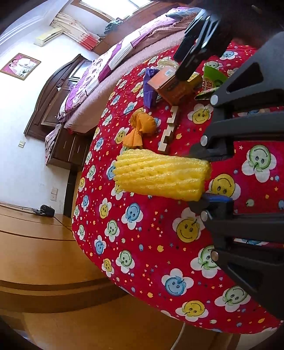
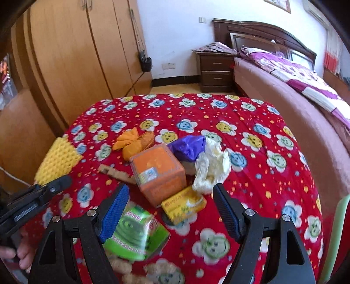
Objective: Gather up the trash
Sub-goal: 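Grasp the orange square box with the right tool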
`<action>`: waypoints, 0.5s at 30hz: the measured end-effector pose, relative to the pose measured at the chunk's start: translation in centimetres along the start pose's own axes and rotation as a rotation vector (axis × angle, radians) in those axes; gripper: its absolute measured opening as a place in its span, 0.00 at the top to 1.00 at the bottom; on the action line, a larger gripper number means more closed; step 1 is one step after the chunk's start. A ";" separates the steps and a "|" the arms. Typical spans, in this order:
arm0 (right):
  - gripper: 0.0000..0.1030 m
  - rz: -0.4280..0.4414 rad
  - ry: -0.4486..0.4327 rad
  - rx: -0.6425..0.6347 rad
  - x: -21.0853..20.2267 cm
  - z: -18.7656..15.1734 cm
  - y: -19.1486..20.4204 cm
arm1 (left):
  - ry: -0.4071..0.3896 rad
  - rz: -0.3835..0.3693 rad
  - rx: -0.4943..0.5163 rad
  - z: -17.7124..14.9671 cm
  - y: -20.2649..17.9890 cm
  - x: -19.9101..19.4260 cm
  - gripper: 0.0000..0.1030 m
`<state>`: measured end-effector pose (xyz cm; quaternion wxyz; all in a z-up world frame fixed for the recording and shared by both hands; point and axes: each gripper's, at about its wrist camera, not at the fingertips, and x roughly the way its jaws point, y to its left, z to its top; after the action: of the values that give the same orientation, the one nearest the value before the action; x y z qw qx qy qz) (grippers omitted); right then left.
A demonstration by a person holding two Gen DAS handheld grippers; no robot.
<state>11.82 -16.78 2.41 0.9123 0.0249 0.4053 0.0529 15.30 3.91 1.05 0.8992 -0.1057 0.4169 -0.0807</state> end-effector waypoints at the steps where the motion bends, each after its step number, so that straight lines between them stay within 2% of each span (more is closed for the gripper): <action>1: 0.22 -0.003 0.002 0.001 0.2 0.1 0.0 | -0.004 -0.001 0.000 0.0 0.0 0.0 0.78; 9: 0.23 0.016 -0.028 -0.028 1.3 1.0 -0.1 | 0.005 -0.009 -0.009 -0.1 0.3 0.5 0.78; 10: 0.25 0.025 -0.032 -0.028 1.3 1.0 -0.1 | 0.004 -0.011 -0.012 -0.1 0.3 0.6 0.78; 12: 0.41 0.047 -0.029 -0.030 1.4 1.1 -0.1 | 0.006 -0.015 -0.011 -0.1 0.2 0.7 0.78; 14: 0.50 0.055 -0.025 -0.039 1.5 1.1 0.0 | 0.008 -0.018 -0.008 -0.2 0.1 0.7 0.78; 15: 0.50 0.054 -0.027 -0.042 1.4 1.0 0.0 | 0.009 -0.019 -0.007 -0.2 0.0 0.7 0.78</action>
<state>13.52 -16.58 2.07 0.9163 0.0173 0.3908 0.0857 15.60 3.70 0.43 0.8961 -0.1126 0.4200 -0.0884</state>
